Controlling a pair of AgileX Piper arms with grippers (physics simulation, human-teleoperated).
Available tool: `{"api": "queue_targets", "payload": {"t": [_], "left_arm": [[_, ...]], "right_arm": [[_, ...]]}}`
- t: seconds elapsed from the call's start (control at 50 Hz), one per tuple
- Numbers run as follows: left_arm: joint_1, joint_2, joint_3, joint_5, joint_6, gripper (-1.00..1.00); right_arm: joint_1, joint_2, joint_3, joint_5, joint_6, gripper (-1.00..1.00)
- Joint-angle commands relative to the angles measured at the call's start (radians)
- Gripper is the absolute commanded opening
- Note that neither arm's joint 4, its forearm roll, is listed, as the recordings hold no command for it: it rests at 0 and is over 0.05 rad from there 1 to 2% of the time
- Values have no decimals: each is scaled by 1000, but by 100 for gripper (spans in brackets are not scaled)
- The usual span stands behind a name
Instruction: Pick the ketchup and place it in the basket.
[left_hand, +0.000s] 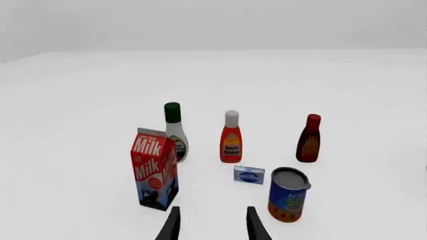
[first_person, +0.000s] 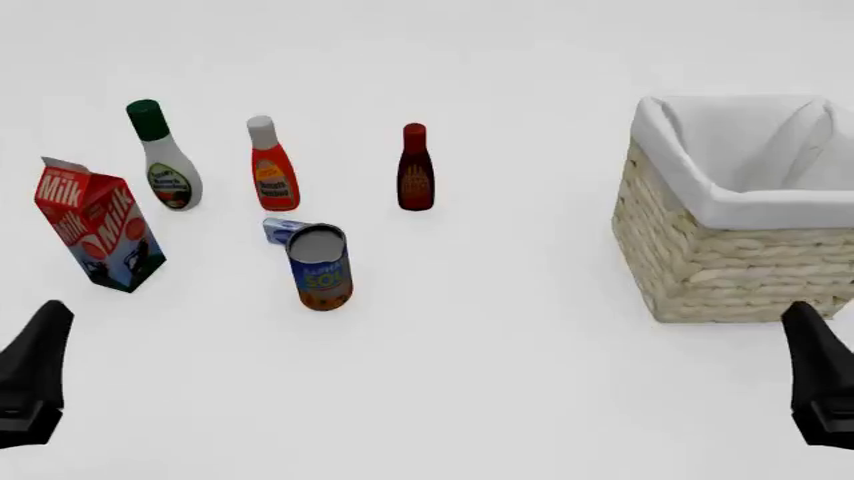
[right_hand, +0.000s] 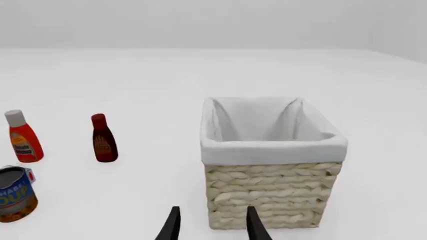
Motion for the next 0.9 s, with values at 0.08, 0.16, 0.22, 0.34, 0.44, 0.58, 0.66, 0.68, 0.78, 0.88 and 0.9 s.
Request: {"api": "queue_targets", "payload": {"t": [0.08,0.16,0.22,0.34,0.44,0.58,0.66,0.68,0.78,0.88,0.9], "left_arm": [[7,121,-27,-52,4,100],[6,166,-43,-66,66,100],[22,255,-74,-101,58,100],[34,383,-130,-135,62,100],[54,456,-179,-137,83,100],[32,524,-316,-41,39,100],[20,572,-387,11,44,100],[19,580,-411,29,50,100],[-7,620,-477,70,44,100],[-18,681,-539,90,54,100],[-24,690,-548,93,50,100]], "right_arm": [[7,27,0,-19,13,100],[7,33,1,-21,18,100],[8,35,1,-23,29,100],[12,42,1,-28,26,100],[10,46,1,-31,21,100],[9,54,1,-37,17,100],[9,64,1,-45,15,100],[9,67,1,-47,16,100],[10,77,1,-54,15,100],[16,86,1,-61,4,100],[17,83,1,-59,2,100]]}}
